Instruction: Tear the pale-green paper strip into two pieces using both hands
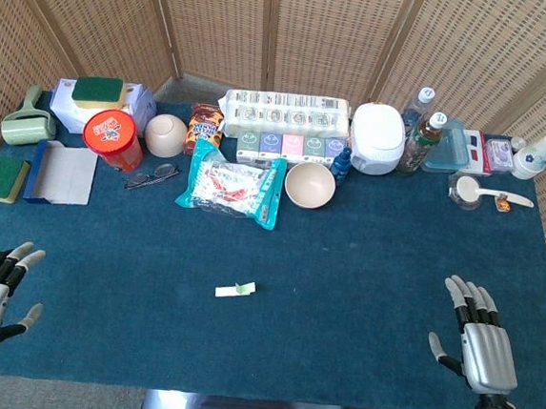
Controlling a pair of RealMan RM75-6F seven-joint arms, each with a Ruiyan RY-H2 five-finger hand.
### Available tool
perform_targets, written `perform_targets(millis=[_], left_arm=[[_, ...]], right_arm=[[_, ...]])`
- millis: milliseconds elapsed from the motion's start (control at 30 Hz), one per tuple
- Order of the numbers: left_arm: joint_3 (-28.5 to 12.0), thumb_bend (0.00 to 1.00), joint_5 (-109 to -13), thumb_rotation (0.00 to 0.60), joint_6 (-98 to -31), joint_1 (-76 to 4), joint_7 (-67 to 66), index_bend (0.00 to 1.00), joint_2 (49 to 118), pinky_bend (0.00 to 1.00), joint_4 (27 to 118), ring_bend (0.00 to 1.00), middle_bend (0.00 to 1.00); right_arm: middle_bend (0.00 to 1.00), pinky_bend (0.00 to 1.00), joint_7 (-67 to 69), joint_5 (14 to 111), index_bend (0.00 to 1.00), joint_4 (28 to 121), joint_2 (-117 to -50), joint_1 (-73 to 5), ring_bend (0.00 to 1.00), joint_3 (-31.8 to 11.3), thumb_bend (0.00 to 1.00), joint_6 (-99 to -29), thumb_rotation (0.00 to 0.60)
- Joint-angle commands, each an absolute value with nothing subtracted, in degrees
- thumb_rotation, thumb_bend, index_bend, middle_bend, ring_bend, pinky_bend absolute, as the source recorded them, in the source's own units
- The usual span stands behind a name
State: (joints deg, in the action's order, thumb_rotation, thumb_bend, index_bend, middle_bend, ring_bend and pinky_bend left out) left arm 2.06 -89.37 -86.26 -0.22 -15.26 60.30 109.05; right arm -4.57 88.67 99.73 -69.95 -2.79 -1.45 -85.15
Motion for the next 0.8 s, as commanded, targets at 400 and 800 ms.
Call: perform_targets(millis=[400, 800], left_arm=[[1.65, 0.29, -89.31, 0.600, -86.07, -0.66, -14.93, 0.16, 60.56, 0.10, 108.80, 0.13, 0.10], [0.72, 0.29, -89.48, 0.600, -82.84, -3.38, -13.22, 0.16, 58.19, 0.10, 108.98, 0.13, 0.10]], right_arm=[[0.03, 0.02, -4.33, 89.02, 0.00, 100.43, -69.55, -2.40, 0.00, -1.26, 0.38, -85.89, 0.592], [0.03, 0.02, -4.80, 88.16, 0.00, 100.75, -69.61, -1.56, 0.00, -0.89, 0.38, -86.28, 0.590]])
